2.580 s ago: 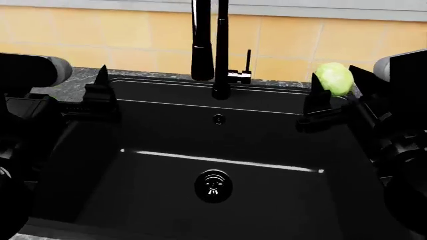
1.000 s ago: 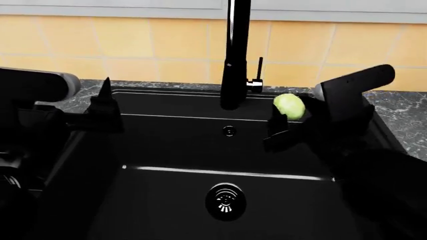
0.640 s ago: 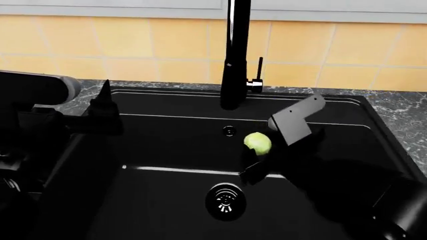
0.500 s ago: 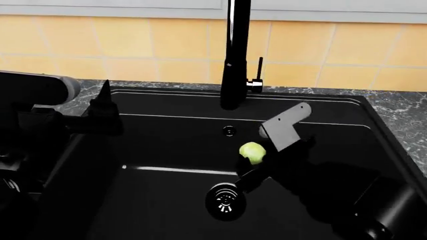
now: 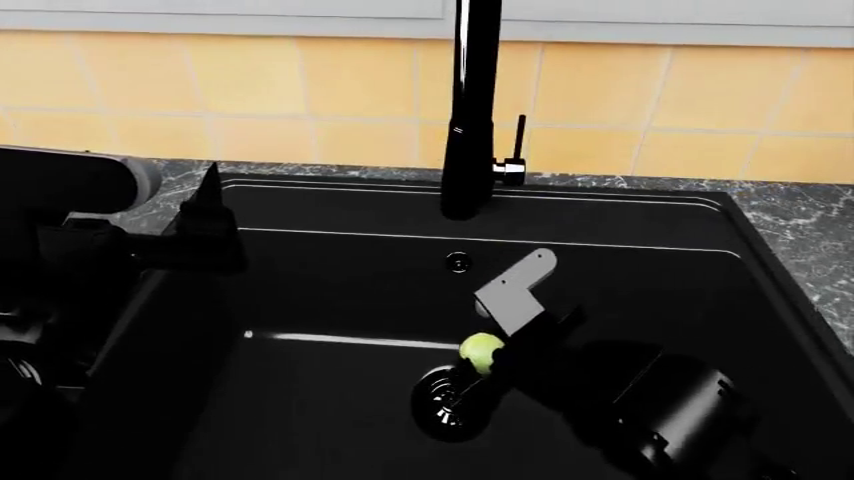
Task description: Pick up the fruits and vegetables and place them in the sink. Turn on the sink faucet to wash them. Then turn the sink off and put them in the tray.
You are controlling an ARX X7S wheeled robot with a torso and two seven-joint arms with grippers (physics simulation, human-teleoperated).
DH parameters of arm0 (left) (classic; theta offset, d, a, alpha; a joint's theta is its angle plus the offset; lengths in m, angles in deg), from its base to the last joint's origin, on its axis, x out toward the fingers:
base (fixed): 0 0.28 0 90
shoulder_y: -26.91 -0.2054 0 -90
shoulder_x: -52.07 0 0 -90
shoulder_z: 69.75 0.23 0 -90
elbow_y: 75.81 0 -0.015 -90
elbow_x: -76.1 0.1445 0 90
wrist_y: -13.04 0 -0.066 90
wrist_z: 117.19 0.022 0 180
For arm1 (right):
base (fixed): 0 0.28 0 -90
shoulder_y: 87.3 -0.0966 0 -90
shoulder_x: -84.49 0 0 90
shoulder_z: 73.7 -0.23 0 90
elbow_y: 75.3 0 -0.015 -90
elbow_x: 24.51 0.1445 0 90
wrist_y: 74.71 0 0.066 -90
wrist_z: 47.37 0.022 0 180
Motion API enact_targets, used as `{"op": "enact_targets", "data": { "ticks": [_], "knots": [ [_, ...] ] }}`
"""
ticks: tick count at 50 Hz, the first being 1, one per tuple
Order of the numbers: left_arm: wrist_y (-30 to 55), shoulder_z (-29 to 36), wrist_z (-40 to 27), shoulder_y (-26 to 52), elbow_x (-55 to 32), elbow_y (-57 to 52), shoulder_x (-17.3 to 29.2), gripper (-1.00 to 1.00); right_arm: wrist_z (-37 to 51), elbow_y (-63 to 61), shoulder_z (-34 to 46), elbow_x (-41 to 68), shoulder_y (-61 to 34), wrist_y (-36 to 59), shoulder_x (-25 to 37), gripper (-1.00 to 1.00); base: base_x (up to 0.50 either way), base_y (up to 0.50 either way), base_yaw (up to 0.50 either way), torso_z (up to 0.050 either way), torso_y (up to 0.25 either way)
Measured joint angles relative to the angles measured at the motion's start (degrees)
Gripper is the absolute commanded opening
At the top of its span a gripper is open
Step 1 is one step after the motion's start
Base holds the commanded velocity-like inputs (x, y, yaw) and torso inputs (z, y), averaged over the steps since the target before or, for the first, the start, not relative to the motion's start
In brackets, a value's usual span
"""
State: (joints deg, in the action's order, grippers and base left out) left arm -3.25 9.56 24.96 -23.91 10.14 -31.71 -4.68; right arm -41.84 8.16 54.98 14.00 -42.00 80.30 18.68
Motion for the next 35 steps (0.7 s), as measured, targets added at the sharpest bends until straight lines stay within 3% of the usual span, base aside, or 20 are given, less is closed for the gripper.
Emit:
{"op": "enact_targets", "data": {
  "ticks": [35],
  "knots": [
    [-2.04, 1.71, -0.06, -1.07, 1.02, 0.52, 0.89, 1.0, -7.32, -1.78, 7.54, 3.99, -0.55, 7.13, -0.76, -1.0, 0.01, -0.01, 0.0, 0.0, -0.007]
  ]
}}
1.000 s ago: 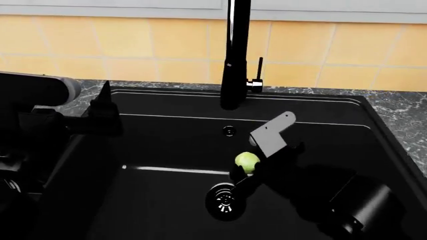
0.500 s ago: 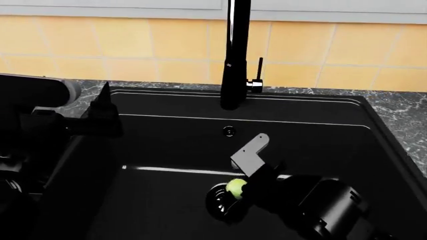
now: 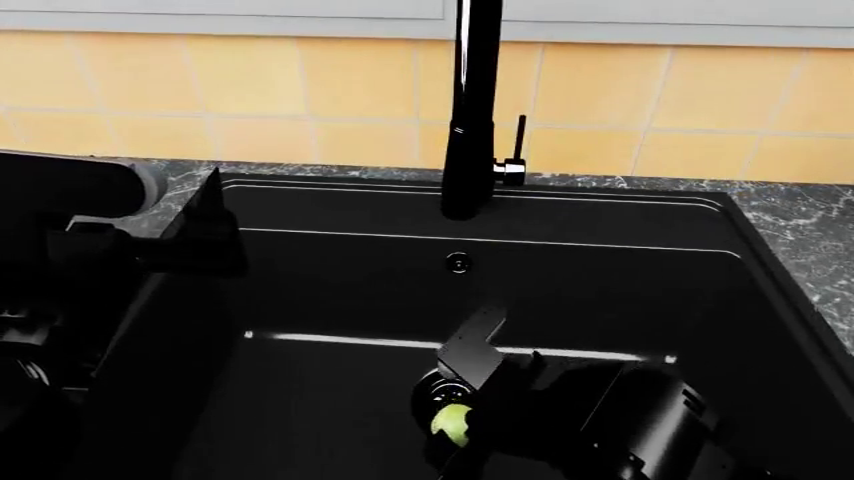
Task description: Pick up the fruits and vegetables and place them in the sink. Turn on the sink faucet to wash them. Then turn the sink off and put them in the tray.
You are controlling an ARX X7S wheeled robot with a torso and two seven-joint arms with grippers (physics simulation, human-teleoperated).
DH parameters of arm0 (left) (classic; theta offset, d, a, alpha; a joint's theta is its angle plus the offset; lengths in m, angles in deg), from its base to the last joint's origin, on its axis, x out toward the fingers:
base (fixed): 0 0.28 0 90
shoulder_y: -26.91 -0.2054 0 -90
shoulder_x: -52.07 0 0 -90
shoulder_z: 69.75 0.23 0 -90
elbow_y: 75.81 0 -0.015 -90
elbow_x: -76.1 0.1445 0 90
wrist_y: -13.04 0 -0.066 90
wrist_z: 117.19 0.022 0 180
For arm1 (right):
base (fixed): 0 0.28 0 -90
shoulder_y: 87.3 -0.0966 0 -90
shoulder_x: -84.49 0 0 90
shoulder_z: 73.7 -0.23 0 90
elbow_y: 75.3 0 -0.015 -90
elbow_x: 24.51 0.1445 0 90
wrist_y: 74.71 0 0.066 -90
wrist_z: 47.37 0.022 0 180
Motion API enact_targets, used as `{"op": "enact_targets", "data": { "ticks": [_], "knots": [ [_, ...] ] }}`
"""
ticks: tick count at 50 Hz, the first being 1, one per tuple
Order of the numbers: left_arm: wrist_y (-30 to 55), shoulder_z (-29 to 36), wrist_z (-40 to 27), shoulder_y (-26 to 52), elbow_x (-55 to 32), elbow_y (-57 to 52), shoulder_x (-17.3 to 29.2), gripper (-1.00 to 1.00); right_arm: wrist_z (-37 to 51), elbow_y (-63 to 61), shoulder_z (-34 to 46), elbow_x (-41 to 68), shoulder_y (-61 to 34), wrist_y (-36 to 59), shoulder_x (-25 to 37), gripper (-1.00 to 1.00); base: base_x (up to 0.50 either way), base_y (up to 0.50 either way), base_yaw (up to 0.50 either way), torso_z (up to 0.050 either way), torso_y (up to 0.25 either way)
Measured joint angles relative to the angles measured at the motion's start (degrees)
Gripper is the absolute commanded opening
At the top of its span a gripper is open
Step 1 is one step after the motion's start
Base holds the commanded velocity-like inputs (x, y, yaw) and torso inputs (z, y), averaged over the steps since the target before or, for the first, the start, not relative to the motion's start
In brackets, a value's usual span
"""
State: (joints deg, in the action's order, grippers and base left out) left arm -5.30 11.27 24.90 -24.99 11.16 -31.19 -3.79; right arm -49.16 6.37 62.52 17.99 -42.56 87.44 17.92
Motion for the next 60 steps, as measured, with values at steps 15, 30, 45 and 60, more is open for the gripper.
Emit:
{"op": "enact_targets", "data": {
  "ticks": [15, 30, 45, 60],
  "knots": [
    [-1.03, 0.71, 0.2, -0.65, 0.68, 0.21, 0.39, 1.0, 0.43, -2.72, -0.7, 0.75, 0.62, 1.34, 1.53, 1.0, 0.0, 0.0, 0.0, 0.0, -0.003],
    [-2.37, 1.65, -0.48, -1.25, 3.63, 1.21, 1.02, 1.0, 4.88, -12.97, -9.75, 5.16, 3.33, 2.78, 7.74, 1.0, 0.0, 0.0, 0.0, 0.0, 0.0],
    [-2.82, 3.06, -3.52, 5.15, 9.37, 7.75, 2.63, 1.0, 9.26, -21.48, -19.64, 9.48, 6.71, 2.0, 12.92, 1.0, 0.0, 0.0, 0.0, 0.0, 0.0],
    [-4.4, 5.19, -5.7, 9.67, 17.08, 19.3, 4.19, 1.0, 10.39, -23.37, -22.29, 10.43, 7.46, 0.76, 14.49, 1.0, 0.0, 0.0, 0.0, 0.0, 0.0]
  ]
}}
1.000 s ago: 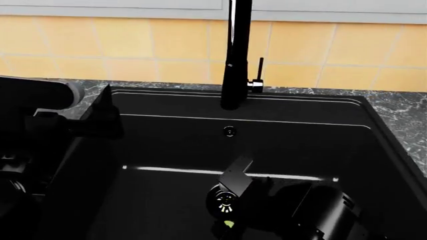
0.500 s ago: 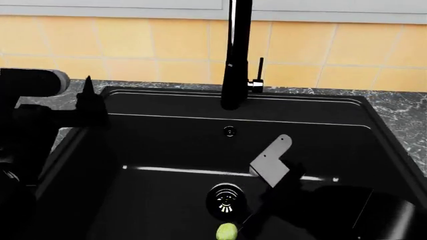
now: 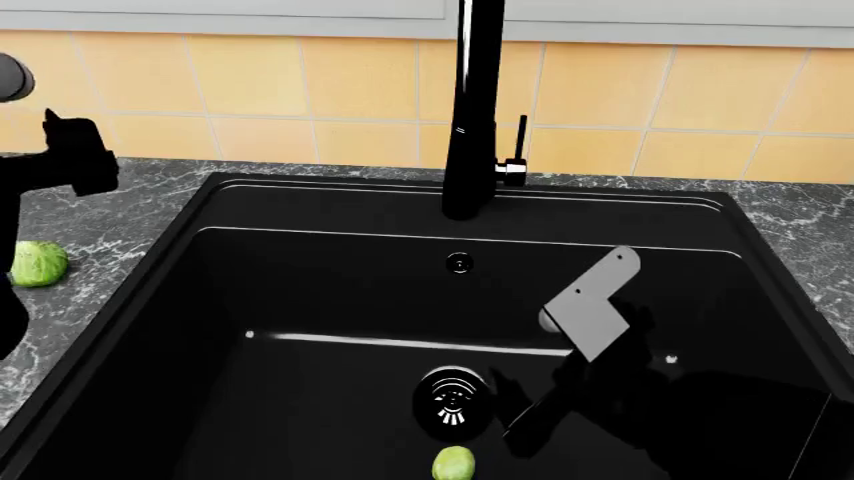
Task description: Pick up the fruits and vegetables and place them in the sink. Turn on the sink faucet to wash them. Then turn the sink off and put them in the tray.
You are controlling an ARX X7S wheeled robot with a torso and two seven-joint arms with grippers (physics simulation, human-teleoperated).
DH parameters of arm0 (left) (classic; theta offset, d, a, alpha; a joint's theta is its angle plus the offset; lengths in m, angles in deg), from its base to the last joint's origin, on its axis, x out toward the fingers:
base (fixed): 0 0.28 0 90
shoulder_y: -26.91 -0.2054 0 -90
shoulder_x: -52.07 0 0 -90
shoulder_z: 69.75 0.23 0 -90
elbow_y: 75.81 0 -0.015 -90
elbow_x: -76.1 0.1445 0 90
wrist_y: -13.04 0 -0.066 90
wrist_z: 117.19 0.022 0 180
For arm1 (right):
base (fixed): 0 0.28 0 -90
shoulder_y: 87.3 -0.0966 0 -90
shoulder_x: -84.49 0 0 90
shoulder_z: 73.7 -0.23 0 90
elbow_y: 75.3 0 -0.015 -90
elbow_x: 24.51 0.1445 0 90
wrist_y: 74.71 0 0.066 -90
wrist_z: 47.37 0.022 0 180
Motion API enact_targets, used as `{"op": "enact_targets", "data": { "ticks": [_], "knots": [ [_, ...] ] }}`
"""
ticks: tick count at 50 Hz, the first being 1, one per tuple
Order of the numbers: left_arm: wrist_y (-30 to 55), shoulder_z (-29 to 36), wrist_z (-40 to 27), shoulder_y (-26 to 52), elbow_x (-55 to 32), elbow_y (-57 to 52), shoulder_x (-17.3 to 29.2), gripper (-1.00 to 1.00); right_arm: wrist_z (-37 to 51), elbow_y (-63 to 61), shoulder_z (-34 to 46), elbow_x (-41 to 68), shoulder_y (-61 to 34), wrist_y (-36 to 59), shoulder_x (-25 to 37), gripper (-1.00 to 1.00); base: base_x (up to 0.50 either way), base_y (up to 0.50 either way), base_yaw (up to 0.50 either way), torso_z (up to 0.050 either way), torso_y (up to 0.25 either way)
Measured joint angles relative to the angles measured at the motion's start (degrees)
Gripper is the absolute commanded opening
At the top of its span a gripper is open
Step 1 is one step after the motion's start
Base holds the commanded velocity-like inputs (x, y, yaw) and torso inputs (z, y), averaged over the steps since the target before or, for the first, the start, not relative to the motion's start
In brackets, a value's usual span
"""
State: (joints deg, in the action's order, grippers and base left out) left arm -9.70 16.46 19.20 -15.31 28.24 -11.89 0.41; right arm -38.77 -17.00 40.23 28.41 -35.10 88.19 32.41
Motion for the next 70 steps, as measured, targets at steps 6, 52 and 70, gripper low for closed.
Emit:
{"op": "enact_targets", "data": {
  "ticks": [6, 52, 70],
  "knots": [
    [-2.27, 1.48, 0.36, 0.66, 3.35, 4.83, 0.72, 1.0, 0.17, -0.11, -0.11, 0.02, 0.02, -0.36, 0.14, 1.0, 0.0, 0.0, 0.0, 0.0, 0.0],
    [-37.83, 21.8, 14.33, 27.17, 29.32, 79.06, -12.65, 1.0, 0.79, 0.26, 0.97, -1.26, -0.35, -3.51, 0.33, 1.0, 0.0, 0.0, 0.0, 0.0, 0.0],
    [-41.89, 19.44, 15.93, 32.38, 36.39, 97.39, -16.12, 1.0, 0.95, 0.34, 0.87, -0.86, -0.36, -3.92, 0.68, 1.0, 0.0, 0.0, 0.0, 0.0, 0.0]
  ]
}}
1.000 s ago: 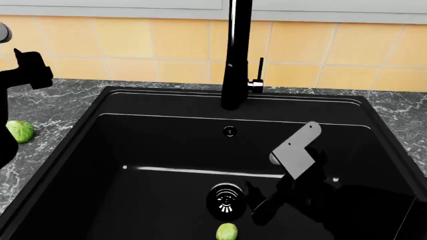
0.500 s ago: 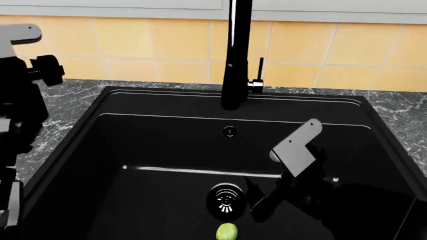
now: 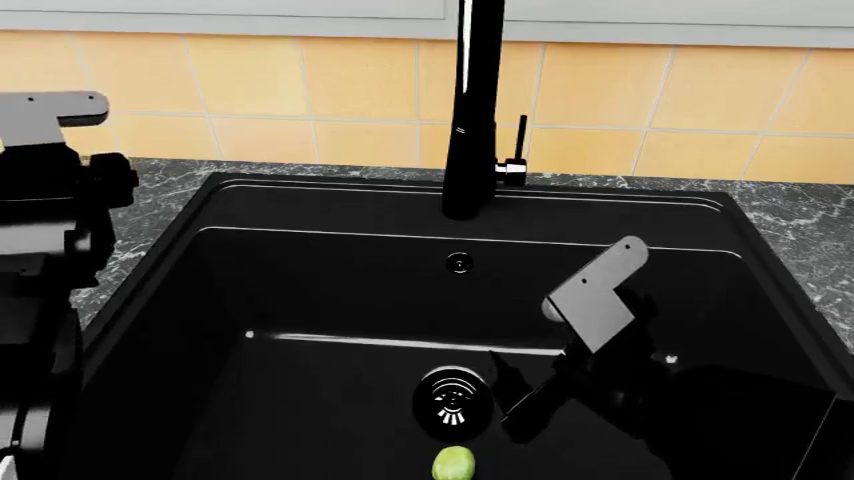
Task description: Pick up the fruits and vegetables and place them in the sink. Turn on the sink faucet to wash them. Then turn the sink off and put them in the tray.
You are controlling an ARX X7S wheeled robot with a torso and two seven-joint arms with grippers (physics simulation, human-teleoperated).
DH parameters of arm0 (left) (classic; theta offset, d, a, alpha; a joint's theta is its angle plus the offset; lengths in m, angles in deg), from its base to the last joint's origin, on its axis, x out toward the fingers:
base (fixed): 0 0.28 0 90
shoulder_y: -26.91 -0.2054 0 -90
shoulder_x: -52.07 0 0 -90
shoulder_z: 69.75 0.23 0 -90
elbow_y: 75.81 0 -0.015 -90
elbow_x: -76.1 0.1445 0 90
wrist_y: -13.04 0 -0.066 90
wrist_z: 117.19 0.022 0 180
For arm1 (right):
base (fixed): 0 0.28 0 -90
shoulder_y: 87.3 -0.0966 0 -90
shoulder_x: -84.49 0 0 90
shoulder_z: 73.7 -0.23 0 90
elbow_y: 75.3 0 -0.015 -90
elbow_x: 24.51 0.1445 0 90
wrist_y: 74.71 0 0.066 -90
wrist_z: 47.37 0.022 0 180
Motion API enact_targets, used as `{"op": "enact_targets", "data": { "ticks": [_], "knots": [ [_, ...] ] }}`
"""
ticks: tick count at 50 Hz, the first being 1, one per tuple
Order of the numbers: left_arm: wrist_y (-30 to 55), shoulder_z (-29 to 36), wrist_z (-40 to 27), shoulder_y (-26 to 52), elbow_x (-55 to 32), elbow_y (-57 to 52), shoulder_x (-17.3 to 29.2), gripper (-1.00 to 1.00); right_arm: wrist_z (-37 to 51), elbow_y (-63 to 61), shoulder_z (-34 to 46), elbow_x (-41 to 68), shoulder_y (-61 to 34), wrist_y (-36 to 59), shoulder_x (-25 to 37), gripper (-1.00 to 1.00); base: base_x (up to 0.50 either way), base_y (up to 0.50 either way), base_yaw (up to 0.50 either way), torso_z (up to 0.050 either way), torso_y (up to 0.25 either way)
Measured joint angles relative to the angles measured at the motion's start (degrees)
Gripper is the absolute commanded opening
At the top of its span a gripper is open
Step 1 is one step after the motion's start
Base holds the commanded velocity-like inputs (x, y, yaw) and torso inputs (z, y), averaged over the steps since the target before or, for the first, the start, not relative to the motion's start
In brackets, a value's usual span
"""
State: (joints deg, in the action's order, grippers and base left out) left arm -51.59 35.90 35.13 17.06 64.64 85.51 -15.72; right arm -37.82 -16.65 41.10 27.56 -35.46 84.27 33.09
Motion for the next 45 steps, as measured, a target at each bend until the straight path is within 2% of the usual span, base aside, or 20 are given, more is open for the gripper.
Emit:
{"op": "enact_targets", "data": {
  "ticks": [45],
  "knots": [
    [6.58, -19.89, -0.15, -1.61, 8.9, 3.6, -0.9, 1.0, 0.41, 0.56, 0.5, 1.0, -0.64, -0.41, 0.13, 1.0, 0.0, 0.0, 0.0, 0.0, 0.0]
  ]
}}
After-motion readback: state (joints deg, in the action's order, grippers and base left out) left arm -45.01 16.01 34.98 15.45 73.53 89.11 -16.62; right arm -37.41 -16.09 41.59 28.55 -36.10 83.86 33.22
